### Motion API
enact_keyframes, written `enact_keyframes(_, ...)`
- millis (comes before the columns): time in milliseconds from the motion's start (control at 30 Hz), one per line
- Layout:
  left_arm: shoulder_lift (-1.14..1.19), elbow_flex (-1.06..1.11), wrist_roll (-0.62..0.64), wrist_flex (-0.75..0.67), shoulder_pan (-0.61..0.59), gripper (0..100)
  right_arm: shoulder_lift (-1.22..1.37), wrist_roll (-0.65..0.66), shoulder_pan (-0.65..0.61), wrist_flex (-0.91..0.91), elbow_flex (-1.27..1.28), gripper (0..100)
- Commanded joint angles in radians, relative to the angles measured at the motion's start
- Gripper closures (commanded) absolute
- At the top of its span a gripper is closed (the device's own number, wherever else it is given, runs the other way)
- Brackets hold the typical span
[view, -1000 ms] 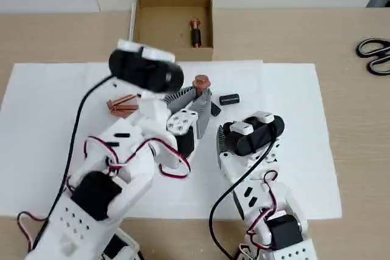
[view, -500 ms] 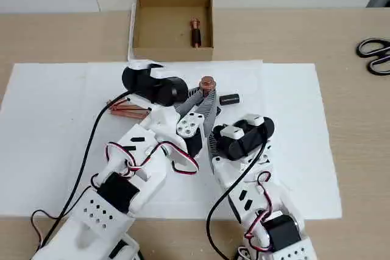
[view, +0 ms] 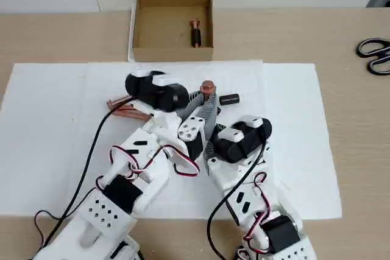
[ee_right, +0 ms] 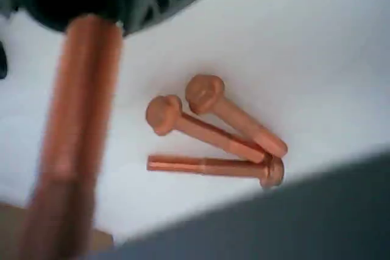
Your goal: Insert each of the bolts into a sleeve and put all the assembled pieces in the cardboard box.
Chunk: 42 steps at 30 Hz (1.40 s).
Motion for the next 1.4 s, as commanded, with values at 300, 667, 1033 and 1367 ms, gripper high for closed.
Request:
enact_keyframes(300,-0.032,0.001,-0.005,-0.044,0.051,99,-0.018,-0.026,-0.008,-0.028,-0.009,99.4)
enact_keyframes(667,-0.031,0.004,-0.006,-0.040,0.038,99,-0.018,-0.025,-0.008,-0.024,-0.012,99.4)
enact_keyframes(1033,-0.031,0.038,-0.006,-0.040,0.025,99,-0.018,-0.025,-0.008,-0.024,-0.012,99.4)
enact_keyframes(1367,-0.031,0.073,-0.006,-0.040,0.029,99,-0.018,-0.025,-0.007,-0.024,-0.012,99.4)
